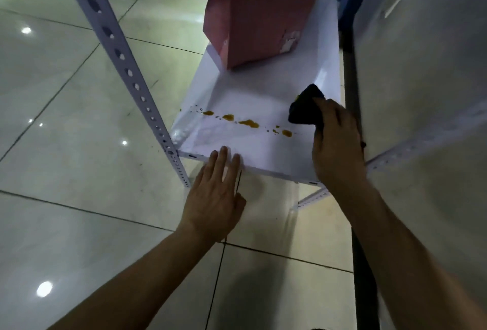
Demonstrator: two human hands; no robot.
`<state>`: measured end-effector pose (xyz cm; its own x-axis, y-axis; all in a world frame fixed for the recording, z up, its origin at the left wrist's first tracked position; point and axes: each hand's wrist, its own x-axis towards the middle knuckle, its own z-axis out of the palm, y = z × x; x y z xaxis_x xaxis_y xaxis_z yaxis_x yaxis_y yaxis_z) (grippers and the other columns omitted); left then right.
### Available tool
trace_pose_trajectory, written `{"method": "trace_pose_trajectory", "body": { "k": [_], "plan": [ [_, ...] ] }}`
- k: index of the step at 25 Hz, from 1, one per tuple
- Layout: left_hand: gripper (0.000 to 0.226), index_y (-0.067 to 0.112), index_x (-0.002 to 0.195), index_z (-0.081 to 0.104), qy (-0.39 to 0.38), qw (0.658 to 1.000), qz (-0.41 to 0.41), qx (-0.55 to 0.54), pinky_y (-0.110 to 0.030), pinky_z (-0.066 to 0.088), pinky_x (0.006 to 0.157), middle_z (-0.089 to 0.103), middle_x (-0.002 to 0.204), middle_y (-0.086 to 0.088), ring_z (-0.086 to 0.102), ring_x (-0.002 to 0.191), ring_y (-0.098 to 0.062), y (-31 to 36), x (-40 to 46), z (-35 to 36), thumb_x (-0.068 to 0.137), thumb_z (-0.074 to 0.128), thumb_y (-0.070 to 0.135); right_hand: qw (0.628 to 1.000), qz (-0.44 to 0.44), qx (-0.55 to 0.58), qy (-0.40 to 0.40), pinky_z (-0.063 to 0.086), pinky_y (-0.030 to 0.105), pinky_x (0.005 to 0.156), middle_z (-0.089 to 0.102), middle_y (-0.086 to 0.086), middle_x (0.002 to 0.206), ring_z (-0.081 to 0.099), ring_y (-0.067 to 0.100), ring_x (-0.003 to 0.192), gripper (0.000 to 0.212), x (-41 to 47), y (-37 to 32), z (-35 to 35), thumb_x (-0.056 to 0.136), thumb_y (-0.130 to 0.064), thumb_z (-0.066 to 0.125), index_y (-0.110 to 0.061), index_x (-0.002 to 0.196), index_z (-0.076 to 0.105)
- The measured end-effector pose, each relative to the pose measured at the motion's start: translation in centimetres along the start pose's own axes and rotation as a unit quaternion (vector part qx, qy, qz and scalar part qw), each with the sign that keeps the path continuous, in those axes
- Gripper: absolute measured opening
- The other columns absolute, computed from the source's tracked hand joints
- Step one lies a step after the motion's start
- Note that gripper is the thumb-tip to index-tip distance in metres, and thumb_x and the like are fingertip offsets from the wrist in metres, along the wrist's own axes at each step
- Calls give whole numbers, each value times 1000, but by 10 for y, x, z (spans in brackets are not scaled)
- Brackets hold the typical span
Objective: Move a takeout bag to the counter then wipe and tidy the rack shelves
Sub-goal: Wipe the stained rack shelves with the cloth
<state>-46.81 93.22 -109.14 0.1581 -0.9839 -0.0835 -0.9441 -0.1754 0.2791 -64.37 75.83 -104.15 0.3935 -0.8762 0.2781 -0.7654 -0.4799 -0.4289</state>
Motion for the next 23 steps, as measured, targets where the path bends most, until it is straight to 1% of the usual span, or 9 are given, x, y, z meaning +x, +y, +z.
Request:
{"method": "trace_pose_trajectory", "body": {
  "k": [2, 3, 5, 8, 10, 13, 16, 20, 23],
  "plan": [
    [84, 16, 157, -9, -4, 1000, -4, 9, -42, 4, 125, -16, 164, -11, -15, 152, -28, -10, -3, 10, 97, 44, 43, 991, 5, -86, -104, 29, 47, 117, 43, 16, 153, 39, 37, 140, 52, -8, 13, 26, 101, -17, 47, -12, 152, 40],
    [86, 19, 157, -9, 1, 1000, -4, 10, -41, 3, 125, -17, 165, -8, -15, 152, -26, -15, -4, 13, 96, 44, 45, 985, 2, -111, -132, 24, 47, 119, 40, 14, 156, 34, 36, 144, 54, -13, 19, 37, 101, -24, 48, -15, 153, 39],
    [85, 23, 158, -7, 25, 1000, 12, 13, -38, 0, 125, -15, 165, -2, -16, 152, -23, -25, -4, 19, 94, 41, 50, 986, 7, -106, -129, 19, 49, 121, 39, 14, 158, 30, 38, 147, 57, -15, 29, 49, 100, -33, 52, -16, 153, 40],
    [84, 23, 159, -3, 40, 999, 31, -4, -35, -2, 123, -12, 166, 1, -16, 152, -20, -32, -5, 26, 92, 38, 53, 990, -6, -88, -112, 20, 49, 122, 40, 20, 156, 33, 40, 145, 55, -10, 29, 61, 101, -31, 54, -12, 152, 43],
    [85, 22, 159, -3, 53, 998, 25, -30, -33, -4, 122, -13, 166, 2, -19, 152, -17, -32, -5, 30, 91, 36, 55, 989, -24, -74, -129, 22, 50, 121, 39, 20, 156, 34, 40, 145, 55, -2, 22, 70, 102, -29, 53, -12, 152, 41],
    [82, 23, 159, -3, 61, 996, 19, -62, -38, -2, 125, -14, 166, 5, -21, 151, -14, -36, -4, 33, 93, 33, 56, 979, -69, -39, -185, 22, 51, 121, 34, 14, 161, 29, 35, 148, 56, 17, -2, 84, 103, -30, 49, -17, 156, 35],
    [84, 25, 159, -4, 52, 996, 31, -66, -45, 3, 124, -15, 166, 6, -22, 150, -15, -43, -5, 33, 92, 39, 54, 971, -101, -7, -216, 21, 48, 122, 31, 10, 162, 28, 31, 149, 56, 42, -35, 105, 104, -30, 48, -22, 156, 33],
    [89, 28, 158, -8, 51, 995, 30, -75, -43, -2, 124, -20, 164, 8, -28, 148, -14, -42, -5, 36, 91, 47, 48, 962, -156, 8, -226, 22, 45, 121, 35, 10, 161, 31, 30, 147, 53, 80, -84, 142, 104, -28, 49, -22, 155, 37],
    [89, 29, 158, -8, 49, 995, 21, -83, -42, -6, 124, -21, 164, 9, -30, 147, -13, -40, -2, 36, 91, 49, 45, 955, -187, 15, -230, 20, 42, 122, 36, 6, 161, 30, 26, 148, 52, 99, -118, 169, 103, -30, 48, -26, 154, 38]
  ]
}}
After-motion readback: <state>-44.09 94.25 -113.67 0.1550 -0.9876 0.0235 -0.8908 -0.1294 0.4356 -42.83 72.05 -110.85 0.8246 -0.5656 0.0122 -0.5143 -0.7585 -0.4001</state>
